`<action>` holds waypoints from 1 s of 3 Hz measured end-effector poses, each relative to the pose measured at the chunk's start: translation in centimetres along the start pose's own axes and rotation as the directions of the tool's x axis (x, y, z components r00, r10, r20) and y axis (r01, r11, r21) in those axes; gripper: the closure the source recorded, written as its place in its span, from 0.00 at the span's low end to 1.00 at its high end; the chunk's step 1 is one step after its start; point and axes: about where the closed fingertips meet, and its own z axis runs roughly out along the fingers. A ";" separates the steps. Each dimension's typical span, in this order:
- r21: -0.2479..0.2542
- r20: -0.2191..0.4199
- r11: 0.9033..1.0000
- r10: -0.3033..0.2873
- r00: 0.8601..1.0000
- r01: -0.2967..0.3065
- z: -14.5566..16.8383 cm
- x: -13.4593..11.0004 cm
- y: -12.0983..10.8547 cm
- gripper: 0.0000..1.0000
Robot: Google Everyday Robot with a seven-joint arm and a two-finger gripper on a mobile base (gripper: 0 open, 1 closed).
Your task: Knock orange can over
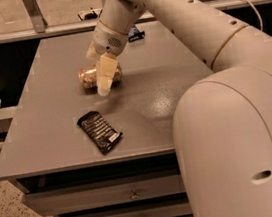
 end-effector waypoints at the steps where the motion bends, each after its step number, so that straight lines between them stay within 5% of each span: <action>1: 0.009 0.012 1.000 0.013 1.000 -0.013 -0.2 0.2 0.4 0.00; 2: 0.025 0.046 0.999 0.042 0.998 -0.044 -0.8 0.7 0.9 0.00; 3: 0.093 0.153 0.990 0.091 0.984 -0.106 -3.6 1.5 0.6 0.00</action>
Offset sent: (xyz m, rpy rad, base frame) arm -0.0130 -0.0327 0.0106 0.0871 0.0224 -0.1066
